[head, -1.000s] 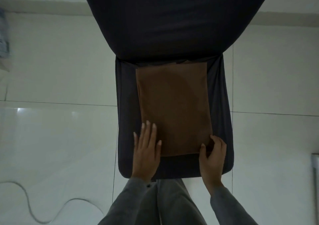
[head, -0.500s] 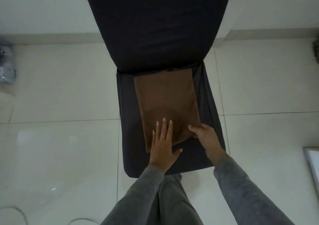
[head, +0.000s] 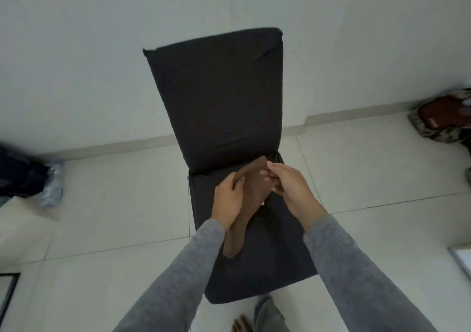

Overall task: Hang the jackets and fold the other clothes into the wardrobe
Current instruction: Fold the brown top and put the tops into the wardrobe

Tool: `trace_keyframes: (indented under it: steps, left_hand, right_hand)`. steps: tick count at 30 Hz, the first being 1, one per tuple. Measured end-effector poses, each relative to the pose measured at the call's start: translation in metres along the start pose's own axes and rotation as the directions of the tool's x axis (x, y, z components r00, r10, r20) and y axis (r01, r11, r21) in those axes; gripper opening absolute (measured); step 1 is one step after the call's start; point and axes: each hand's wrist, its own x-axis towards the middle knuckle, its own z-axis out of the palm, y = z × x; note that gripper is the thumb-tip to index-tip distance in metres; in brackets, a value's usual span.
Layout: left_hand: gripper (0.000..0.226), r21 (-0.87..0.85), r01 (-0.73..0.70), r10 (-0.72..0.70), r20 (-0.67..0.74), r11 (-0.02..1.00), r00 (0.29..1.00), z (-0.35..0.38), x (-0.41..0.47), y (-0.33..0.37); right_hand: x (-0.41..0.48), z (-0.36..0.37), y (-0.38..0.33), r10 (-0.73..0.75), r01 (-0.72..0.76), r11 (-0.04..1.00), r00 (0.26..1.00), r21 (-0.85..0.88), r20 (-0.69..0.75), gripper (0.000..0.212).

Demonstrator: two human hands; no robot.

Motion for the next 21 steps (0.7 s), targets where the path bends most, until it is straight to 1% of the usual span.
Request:
trace_keyframes:
  steps: [2,4,6,8,10,12,13,14,15,16,17,19,21]
  left_hand:
    - [0.019,-0.044,0.049,-0.047,0.03,0.998,0.998,-0.016,0.002,0.028]
    - [0.021,-0.104,0.098,-0.093,0.054,0.99,0.994,-0.025,0.001,0.051]
    - [0.021,-0.182,0.148,-0.138,0.067,0.972,0.988,-0.027,-0.009,0.07]
    - [0.021,-0.246,0.196,-0.188,0.057,0.949,0.981,-0.023,-0.019,0.082]
    - [0.022,-0.326,0.239,-0.237,0.044,0.915,0.97,-0.016,-0.03,0.094]
    - [0.025,-0.393,0.263,-0.268,0.042,0.881,0.962,-0.009,-0.041,0.107]
    - [0.026,-0.42,0.268,-0.277,0.042,0.867,0.96,-0.005,-0.046,0.113]
    - [0.026,-0.452,0.27,-0.282,0.041,0.85,0.959,-0.002,-0.05,0.119]
    - [0.027,-0.486,0.272,-0.285,0.049,0.831,0.957,0.003,-0.054,0.127]
    - [0.027,-0.521,0.281,-0.29,0.066,0.806,0.955,0.008,-0.058,0.135]
    - [0.027,-0.554,0.289,-0.29,0.089,0.781,0.953,0.013,-0.062,0.143]
    - [0.026,-0.619,0.292,-0.27,0.132,0.729,0.954,0.026,-0.076,0.167]
    - [0.025,-0.666,0.291,-0.236,0.174,0.687,0.956,0.04,-0.089,0.191]
  right_hand:
    - [-0.015,-0.008,-0.005,-0.008,0.013,0.996,0.998,0.091,-0.055,0.023]
    - [-0.031,-0.02,0.003,0.043,-0.025,0.987,0.993,0.161,-0.112,0.025]
    - [-0.051,-0.031,0.023,0.142,-0.115,0.976,0.979,0.183,-0.144,0.026]
    - [-0.067,-0.035,0.047,0.265,-0.245,0.957,0.957,0.155,-0.12,0.035]
    - [-0.085,-0.034,0.064,0.376,-0.373,0.926,0.926,0.061,-0.03,0.048]
    - [-0.103,-0.035,0.074,0.48,-0.482,0.876,0.869,-0.015,0.121,0.068]
    - [-0.109,-0.034,0.077,0.518,-0.529,0.848,0.83,-0.002,0.207,0.081]
    - [-0.115,-0.034,0.078,0.534,-0.573,0.818,0.792,0.057,0.297,0.092]
    - [-0.119,-0.037,0.079,0.518,-0.601,0.784,0.771,0.154,0.372,0.099]
    - [-0.123,-0.04,0.077,0.47,-0.601,0.749,0.779,0.279,0.416,0.102]
    - [-0.127,-0.043,0.074,0.403,-0.568,0.712,0.812,0.413,0.422,0.1]
    - [-0.134,-0.057,0.062,0.243,-0.405,0.618,0.914,0.674,0.326,0.09]
    - [-0.145,-0.076,0.046,0.109,-0.249,0.475,0.968,0.844,0.225,0.082]
